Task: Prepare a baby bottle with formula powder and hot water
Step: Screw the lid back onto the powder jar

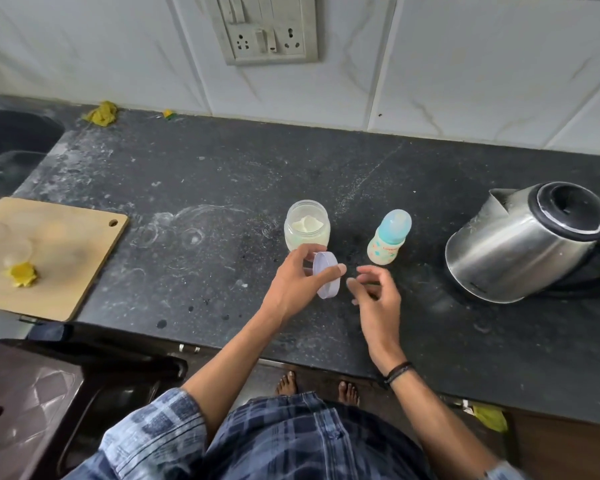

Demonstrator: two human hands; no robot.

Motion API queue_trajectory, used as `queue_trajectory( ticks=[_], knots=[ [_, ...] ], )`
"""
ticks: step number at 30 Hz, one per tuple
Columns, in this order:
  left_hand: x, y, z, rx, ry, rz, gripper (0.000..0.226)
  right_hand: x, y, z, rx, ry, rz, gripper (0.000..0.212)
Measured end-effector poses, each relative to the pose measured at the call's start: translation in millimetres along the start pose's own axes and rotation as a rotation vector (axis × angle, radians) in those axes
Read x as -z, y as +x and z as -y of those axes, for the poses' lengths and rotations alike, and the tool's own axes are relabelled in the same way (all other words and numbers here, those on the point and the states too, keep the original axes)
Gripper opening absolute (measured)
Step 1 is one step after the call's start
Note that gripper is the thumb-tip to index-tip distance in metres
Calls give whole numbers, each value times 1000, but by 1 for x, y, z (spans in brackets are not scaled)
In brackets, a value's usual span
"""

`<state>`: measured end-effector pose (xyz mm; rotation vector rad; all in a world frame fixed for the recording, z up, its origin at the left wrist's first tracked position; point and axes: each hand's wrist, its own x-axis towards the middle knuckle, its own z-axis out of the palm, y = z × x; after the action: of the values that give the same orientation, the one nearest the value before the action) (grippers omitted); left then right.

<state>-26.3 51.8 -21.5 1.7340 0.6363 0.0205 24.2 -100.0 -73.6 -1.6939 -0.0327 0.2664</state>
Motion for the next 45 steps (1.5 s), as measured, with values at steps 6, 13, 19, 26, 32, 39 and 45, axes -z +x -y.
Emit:
queue_trajectory(
  ticks=[6,13,19,26,32,39,45],
  knots=[
    [13,-4,-7,-49,-195,4,40,-21,-8,37,-78,313,312,55],
    [28,-3,-30,-124,-154,-24,44,-18,16,63,-83,342,447,51],
    [48,14,-25,-244,-67,-324,30,-24,54,85,241,-92,317,49],
    [50,41,13,-95,-33,-160,83,-51,90,89,523,-552,347,61],
    [40,56,22,-77,37,-123,95,-59,94,89,528,-705,453,65],
    [36,60,19,-98,13,-120,89,-62,99,106,452,-847,552,75],
    [35,66,19,-100,4,-92,94,-65,105,125,442,-1006,719,93]
  ],
)
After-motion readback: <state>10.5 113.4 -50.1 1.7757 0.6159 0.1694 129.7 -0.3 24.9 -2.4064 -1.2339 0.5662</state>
